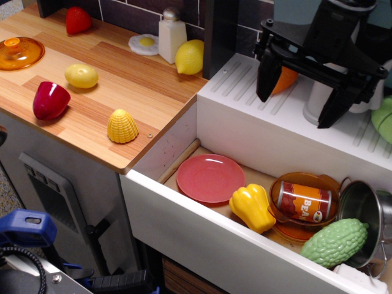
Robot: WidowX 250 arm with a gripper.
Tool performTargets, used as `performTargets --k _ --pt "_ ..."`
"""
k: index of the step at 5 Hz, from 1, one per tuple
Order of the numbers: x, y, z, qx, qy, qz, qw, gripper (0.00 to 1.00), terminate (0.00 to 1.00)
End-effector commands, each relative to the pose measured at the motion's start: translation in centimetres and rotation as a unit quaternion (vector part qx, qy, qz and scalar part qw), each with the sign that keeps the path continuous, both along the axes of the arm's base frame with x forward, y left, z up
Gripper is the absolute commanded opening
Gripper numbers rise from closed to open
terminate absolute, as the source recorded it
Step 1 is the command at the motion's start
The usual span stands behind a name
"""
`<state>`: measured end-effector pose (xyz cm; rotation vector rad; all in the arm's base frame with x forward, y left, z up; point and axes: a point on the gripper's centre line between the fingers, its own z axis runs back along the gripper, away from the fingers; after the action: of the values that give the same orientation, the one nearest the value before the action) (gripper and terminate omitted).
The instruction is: Put corn on plate
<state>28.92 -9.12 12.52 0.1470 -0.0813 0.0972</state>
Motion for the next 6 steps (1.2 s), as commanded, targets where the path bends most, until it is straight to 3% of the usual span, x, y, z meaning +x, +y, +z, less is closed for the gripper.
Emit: performTargets --k 1,2,3,4,5,6 --pt "0.0 0.0 0.0 0.000 0.000 0.000 1.0000 1.00 0.00" --pt "0.2 2.9 0.2 0.005 -0.008 -0.009 0.9999 1.00 0.00" --pt "-0.1 6.4 0.3 0.035 -0.002 -0.036 0.9987 1.00 0.00" --pt "-1.0 9.8 0.3 0.047 0.008 -0.045 0.9978 1.00 0.00" --pt "-2.1 12.7 -0.1 0.067 -0.003 -0.051 0.9964 1.00 0.00" --pt "-1.5 15.0 -1.0 0.070 -0.026 -0.071 0.9947 1.00 0.00"
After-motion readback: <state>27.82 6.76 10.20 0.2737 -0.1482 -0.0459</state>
